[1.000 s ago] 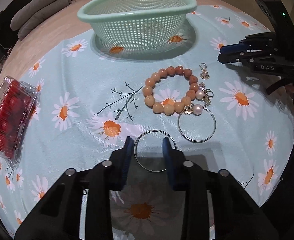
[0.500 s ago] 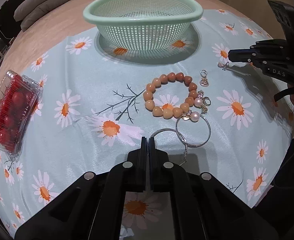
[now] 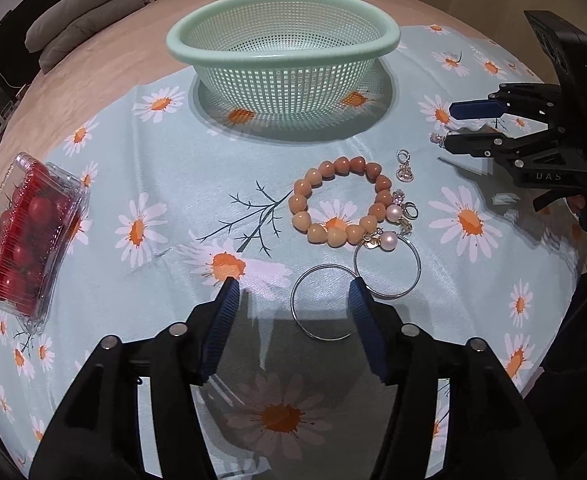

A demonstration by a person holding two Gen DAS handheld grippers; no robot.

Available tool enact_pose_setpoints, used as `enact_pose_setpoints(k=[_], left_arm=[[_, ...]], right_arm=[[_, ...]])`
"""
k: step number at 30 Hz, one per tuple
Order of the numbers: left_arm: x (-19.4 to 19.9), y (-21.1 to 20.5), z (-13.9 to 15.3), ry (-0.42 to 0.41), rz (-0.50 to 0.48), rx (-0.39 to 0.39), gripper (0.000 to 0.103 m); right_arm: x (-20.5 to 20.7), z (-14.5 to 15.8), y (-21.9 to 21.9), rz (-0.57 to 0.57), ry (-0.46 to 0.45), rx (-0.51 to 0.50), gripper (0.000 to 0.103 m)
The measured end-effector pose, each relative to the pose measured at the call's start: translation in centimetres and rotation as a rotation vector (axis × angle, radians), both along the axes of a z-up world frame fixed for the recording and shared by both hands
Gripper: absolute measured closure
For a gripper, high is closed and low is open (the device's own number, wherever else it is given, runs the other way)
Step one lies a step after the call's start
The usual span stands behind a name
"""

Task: Organize jewelry

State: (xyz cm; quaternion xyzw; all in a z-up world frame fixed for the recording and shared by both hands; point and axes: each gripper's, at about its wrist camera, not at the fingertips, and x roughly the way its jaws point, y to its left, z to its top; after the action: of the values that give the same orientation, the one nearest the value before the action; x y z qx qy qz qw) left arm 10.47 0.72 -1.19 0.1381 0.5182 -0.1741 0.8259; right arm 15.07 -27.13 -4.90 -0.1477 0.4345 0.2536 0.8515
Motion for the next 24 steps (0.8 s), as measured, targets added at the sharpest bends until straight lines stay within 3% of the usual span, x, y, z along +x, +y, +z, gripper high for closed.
enact_pose_setpoints(k=[3,6,7,9,10,11,13,24], left_arm=[[0.3,-0.2,-1.2,0.024,-0.002,0.022,0.042],[0.3,-0.3,-1.9,0.032,-0.006,0.028,0.042],[0.4,-0.3,-1.8,0.04,-0.001,0.029,0.042],[0.5,-0.3,-1.8,0.059,0.007,0.027,0.052],[0.5,-0.3,-1.8,0.063,0.006,0.027,0.064],[0.4,-0.5,-1.7,0.067,-0.002,0.026,0.082],[0.3,-0.8,-1.7,0.089,-0.024,0.016,0.1],[0.2,-0.5,0.5,0.1,-0.007,0.001,0.1]], right_arm=[[0.4,-1.2,0.5,-0.001,0.019,-0.036,0.055],[0.7,-1.4,0.2,-0.012,0.058,-0.008,0.057],[0.8,-1.3,0.0,-0.013,0.078,-0.001,0.063],[0.8,-1.2,0.0,0.002,0.099,-0.002,0.077],[0.8,-1.2,-0.1,0.01,0.114,0.01,0.088],[0.8,-1.2,-0.1,0.013,0.123,0.022,0.093],[0.5,-1.1,0.1,0.016,0.107,0.011,0.093],[-1.1,2.3,-0.4,0.044,0.053,0.055,0.093]])
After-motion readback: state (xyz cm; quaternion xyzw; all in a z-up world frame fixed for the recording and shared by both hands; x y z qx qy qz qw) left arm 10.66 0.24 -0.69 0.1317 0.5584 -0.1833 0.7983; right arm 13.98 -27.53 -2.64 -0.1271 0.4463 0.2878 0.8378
